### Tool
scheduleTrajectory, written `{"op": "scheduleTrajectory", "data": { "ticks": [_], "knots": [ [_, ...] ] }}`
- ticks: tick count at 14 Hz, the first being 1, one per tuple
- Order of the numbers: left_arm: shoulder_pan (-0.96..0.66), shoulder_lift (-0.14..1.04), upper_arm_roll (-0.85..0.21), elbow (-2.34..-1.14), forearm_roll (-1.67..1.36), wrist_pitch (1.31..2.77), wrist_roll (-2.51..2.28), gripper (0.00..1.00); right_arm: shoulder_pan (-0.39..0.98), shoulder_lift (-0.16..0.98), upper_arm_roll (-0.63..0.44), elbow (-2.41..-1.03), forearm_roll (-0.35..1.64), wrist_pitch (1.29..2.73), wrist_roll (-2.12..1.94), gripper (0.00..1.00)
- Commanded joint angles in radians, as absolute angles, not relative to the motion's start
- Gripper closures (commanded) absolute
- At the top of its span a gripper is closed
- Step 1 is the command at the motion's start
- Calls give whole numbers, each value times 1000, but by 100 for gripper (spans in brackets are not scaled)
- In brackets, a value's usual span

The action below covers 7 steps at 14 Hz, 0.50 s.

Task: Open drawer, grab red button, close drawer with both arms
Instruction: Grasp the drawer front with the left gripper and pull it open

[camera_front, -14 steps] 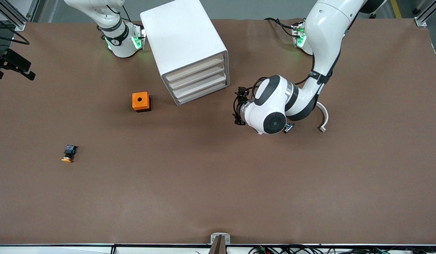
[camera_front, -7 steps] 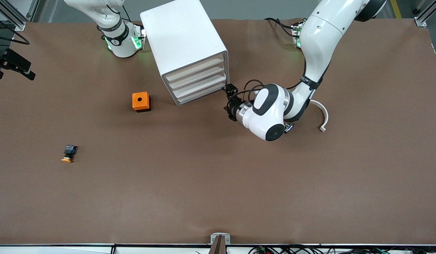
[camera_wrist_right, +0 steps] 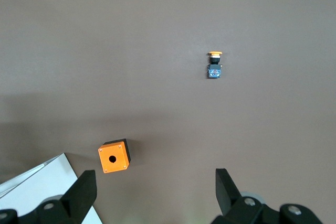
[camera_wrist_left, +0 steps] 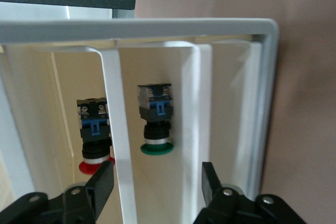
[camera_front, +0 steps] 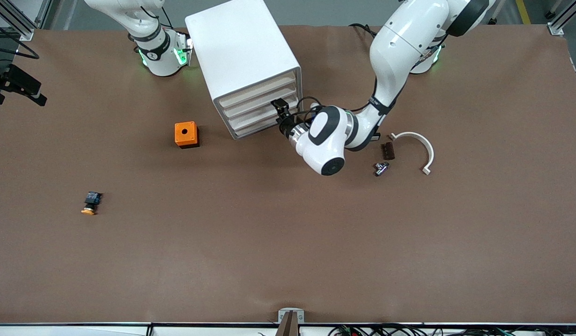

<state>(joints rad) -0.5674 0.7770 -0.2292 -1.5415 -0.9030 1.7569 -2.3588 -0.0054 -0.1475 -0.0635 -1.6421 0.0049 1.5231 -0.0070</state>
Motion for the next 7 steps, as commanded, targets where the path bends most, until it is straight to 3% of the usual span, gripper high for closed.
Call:
{"op": "scheduleTrajectory", "data": {
  "ticks": [1, 2, 4, 5, 7],
  "knots": [
    [-601, 779, -224, -1523, -931, 1746, -2387, 26, -3, -147, -63, -1635, -6, 1516, 0, 0],
    [-606, 778, -224, -1523, -942, 1746, -2396, 26, -3, -147, -63, -1635, -6, 1517, 0, 0],
    [-621, 779, -224, -1523, -943, 1733, -2395, 37, -5, -147, -64, -1635, -5, 1517, 2, 0],
    [-627, 779, -224, -1523, -943, 1733, -2395, 47, -8, -147, -66, -1634, -2, 1519, 2, 0],
    [-629, 779, -224, -1525, -943, 1733, -2395, 75, -9, -146, -69, -1632, 2, 1523, 2, 0]
  ]
}}
